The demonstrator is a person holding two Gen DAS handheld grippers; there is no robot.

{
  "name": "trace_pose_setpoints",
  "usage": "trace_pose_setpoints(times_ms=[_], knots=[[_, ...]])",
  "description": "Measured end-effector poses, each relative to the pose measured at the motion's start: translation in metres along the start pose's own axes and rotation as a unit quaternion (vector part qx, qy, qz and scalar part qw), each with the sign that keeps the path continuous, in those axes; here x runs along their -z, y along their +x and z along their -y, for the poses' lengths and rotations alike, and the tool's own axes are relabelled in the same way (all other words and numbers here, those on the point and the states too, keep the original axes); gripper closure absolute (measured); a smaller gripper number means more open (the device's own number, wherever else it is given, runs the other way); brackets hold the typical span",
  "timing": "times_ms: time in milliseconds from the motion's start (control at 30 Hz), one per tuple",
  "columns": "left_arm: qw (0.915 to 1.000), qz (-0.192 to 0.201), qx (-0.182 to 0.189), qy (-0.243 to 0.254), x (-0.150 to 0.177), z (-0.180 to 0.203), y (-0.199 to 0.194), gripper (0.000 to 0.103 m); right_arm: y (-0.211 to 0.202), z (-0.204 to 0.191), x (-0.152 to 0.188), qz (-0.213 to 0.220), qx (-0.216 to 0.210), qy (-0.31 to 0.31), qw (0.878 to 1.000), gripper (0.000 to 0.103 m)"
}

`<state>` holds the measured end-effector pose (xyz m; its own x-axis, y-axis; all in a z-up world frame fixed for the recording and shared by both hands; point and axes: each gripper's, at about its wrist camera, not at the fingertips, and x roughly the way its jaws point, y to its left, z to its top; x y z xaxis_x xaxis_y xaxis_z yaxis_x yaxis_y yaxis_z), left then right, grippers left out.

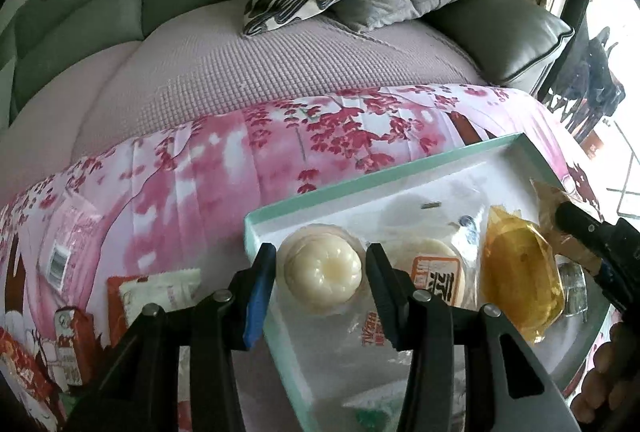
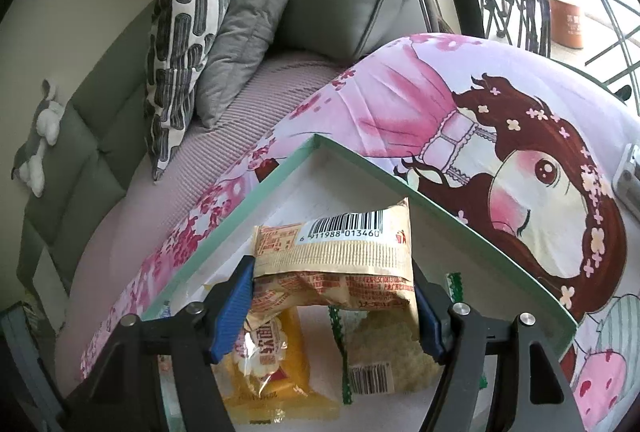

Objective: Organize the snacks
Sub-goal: 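Carry the bun and beige bag over the tray and open both grippers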

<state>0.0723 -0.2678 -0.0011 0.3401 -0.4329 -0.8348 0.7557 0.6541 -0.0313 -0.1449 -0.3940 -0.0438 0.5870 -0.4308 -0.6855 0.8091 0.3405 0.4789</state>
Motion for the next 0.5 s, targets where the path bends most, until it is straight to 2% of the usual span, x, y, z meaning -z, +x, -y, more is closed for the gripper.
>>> trace_pose_setpoints(times_ms=[267,367,433,500], knots=[[0.9999,0.004,-0.002,-0.013,-0.004,0.000,0.003,0.054,0.003,0.002,-0.002,-0.002,0.007,0.002,1.000,0.029],[0.9998,0.007,-0.013,-0.011,-0.003,-0.001,-0.002,0.039,0.003,-0.001,-0.001,-0.005,0.011,-0.004,1.000,0.028],[0.9998,0.011,-0.013,-0.011,-0.002,-0.001,-0.008,0.036,0.003,-0.003,-0.002,-0.007,0.015,-0.010,1.000,0.026],[0.9996,0.011,-0.017,-0.016,-0.001,-0.002,-0.013,0.028,0.001,-0.004,-0.002,-0.008,0.017,-0.013,1.000,0.023]])
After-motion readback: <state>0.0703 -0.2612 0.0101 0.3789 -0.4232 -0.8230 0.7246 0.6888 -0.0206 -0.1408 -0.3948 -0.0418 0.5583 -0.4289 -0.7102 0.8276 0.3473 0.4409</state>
